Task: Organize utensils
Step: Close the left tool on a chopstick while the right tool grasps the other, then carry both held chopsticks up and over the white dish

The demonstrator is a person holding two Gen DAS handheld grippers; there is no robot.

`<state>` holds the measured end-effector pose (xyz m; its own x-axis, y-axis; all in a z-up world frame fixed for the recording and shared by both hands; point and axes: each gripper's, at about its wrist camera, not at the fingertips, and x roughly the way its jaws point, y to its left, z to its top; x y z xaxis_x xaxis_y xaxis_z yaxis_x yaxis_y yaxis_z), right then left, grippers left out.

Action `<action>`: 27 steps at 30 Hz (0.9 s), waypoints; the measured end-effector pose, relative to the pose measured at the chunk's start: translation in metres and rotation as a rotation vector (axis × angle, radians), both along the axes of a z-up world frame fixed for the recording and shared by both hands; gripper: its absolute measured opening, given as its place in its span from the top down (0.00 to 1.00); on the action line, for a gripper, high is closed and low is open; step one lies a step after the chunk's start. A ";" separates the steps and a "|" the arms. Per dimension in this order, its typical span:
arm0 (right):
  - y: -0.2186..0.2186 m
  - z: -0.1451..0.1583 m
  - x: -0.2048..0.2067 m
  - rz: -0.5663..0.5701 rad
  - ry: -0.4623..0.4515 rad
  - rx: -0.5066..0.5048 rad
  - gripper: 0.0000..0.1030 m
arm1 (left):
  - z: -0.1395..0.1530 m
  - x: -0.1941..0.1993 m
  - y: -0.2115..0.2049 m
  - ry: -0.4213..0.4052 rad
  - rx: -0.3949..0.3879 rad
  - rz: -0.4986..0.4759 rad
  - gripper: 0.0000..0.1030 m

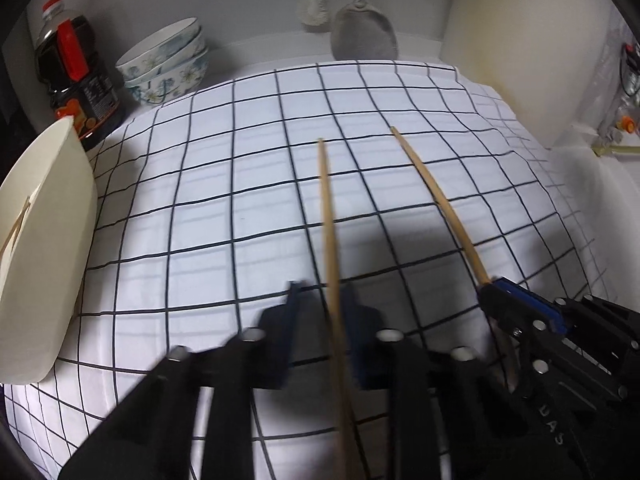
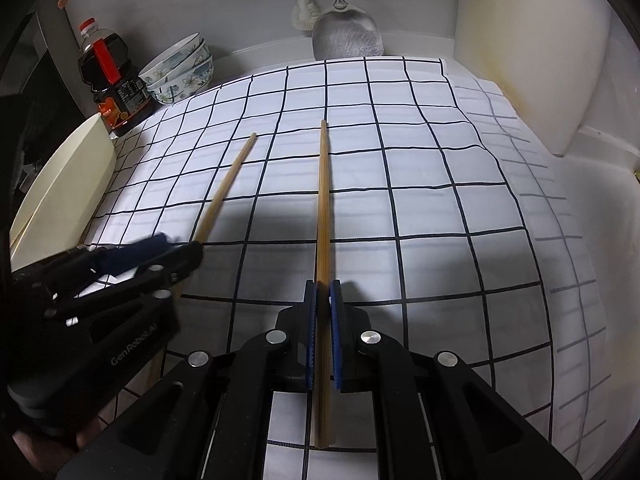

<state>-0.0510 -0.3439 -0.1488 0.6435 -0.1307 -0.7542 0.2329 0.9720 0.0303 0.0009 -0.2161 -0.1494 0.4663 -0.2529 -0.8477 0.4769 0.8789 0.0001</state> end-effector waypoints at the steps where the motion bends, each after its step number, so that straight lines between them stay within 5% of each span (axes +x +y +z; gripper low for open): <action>1: 0.000 0.000 0.000 -0.001 0.000 0.004 0.94 | 0.000 -0.001 0.000 0.007 -0.001 -0.004 0.93; 8: 0.004 0.014 0.000 -0.006 -0.019 0.031 0.94 | 0.014 0.000 0.017 0.066 -0.063 0.005 0.93; 16: 0.036 0.055 0.006 0.043 -0.073 0.015 0.94 | 0.071 0.008 0.066 0.004 -0.141 0.043 0.93; 27: 0.134 0.137 0.038 0.210 -0.223 -0.017 0.94 | 0.136 0.036 0.180 -0.090 -0.211 0.195 0.93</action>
<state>-0.0131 -0.2102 -0.0118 0.8072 0.0118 -0.5902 0.0159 0.9990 0.0417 0.0372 -0.0359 -0.0137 0.5942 -0.3171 -0.7392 0.3051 0.9392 -0.1577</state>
